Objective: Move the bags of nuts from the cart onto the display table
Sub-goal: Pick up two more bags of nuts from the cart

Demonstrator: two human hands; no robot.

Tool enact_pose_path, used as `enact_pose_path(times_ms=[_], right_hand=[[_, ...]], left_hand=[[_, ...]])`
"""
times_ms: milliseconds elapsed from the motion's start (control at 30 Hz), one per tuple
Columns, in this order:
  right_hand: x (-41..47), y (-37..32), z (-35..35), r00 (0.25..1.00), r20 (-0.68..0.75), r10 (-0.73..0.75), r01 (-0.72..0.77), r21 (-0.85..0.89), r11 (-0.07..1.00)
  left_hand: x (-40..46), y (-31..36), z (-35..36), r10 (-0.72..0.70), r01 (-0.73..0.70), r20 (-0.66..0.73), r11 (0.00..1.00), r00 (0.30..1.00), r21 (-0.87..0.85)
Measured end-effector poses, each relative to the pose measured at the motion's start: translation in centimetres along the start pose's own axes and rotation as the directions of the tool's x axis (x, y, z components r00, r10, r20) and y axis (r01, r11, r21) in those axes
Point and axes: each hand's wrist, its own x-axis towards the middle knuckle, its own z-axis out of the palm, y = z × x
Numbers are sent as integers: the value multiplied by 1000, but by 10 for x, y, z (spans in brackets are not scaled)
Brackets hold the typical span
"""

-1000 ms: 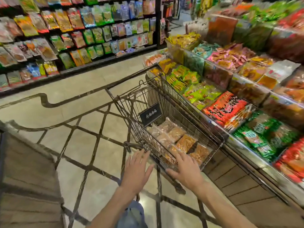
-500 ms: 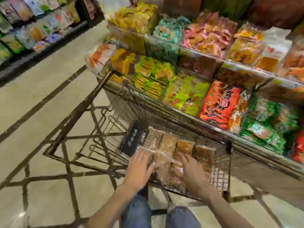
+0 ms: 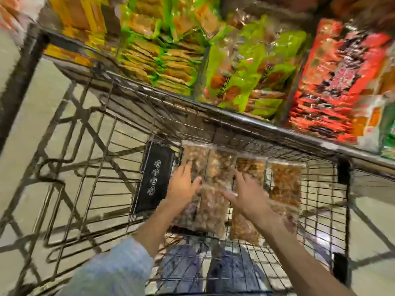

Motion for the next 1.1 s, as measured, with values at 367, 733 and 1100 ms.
enact_pose_path(times_ms=[367,733,1100], right_hand=[[66,37,53,992,33,122,-124,66,990],[80,34,52,982,46,182,-186,126,974],[99,8,61,935,102,340,-353,359,864]], left_hand=[[122,-4,72,-353,353,-50,898,934,262],[134,-3,86,-470,458,-70,878,880,-137],[63,-4,32,-253,100,-206,825,945,-556]])
